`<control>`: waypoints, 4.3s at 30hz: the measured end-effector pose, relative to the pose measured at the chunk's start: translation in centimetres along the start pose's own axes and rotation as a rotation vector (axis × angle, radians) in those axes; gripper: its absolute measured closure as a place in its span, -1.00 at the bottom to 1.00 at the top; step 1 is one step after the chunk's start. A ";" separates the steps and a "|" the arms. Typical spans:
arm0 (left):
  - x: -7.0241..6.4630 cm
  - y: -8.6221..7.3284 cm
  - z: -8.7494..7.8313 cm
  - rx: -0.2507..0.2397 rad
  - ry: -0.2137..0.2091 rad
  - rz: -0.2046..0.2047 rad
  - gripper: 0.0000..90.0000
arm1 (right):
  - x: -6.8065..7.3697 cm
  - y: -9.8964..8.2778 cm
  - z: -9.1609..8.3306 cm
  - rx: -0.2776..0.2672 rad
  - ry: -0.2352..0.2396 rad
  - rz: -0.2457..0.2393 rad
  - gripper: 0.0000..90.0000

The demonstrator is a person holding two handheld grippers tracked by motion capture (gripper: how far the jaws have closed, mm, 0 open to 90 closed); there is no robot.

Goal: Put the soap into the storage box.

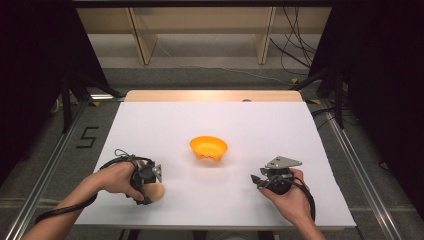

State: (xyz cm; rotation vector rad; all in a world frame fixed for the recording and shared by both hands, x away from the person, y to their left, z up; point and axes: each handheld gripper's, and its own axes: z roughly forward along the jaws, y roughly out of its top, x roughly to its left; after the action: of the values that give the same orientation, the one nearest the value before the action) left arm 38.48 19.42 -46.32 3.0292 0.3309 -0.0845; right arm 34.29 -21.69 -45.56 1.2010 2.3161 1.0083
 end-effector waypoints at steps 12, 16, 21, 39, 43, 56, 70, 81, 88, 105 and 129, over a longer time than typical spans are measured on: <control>-0.1 -0.1 -0.1 -0.006 0.015 0.030 -0.28 | 0.0 0.0 0.0 0.001 0.001 -0.001 0.23; -0.3 -0.2 -0.1 -0.012 0.000 0.010 -0.28 | 0.0 0.0 0.1 0.003 0.002 0.002 0.23; -0.1 -0.2 -0.3 -0.016 0.017 0.031 -0.28 | 0.1 0.0 0.0 0.013 0.002 0.023 0.23; 0.0 -0.1 -1.8 -0.085 0.082 0.025 -0.28 | 0.0 0.0 0.1 -0.005 -0.005 0.002 0.22; 0.2 0.1 -2.1 -0.098 0.104 0.022 -0.28 | 0.0 0.0 0.1 -0.005 -0.004 0.006 0.22; 0.6 0.3 -2.5 -0.168 0.193 -0.009 -0.28 | 0.1 0.0 0.0 0.002 -0.001 0.028 0.22; 0.9 0.9 -2.7 -0.189 0.253 -0.012 -0.28 | 0.0 -0.1 0.1 -0.006 -0.003 0.014 0.21; 1.4 0.9 -3.2 -0.291 0.259 -0.039 -0.28 | 0.0 0.0 0.1 -0.002 -0.003 0.013 0.21; 1.7 1.0 -3.2 -0.365 0.252 -0.066 -0.28 | 0.0 0.0 0.0 -0.007 -0.005 0.024 0.20; 2.3 1.8 -3.8 -0.431 0.266 -0.073 -0.28 | -0.2 -0.1 0.1 -0.022 -0.009 0.009 0.18; 3.1 3.5 -5.0 -0.491 0.291 -0.075 -0.28 | -0.2 -0.1 -0.1 -0.022 -0.014 0.033 0.17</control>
State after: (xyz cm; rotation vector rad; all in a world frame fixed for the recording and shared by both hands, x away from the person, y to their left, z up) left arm 42.46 17.13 -41.23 2.5370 0.4160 0.3787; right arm 34.28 -21.96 -45.56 1.2379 2.2752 1.0305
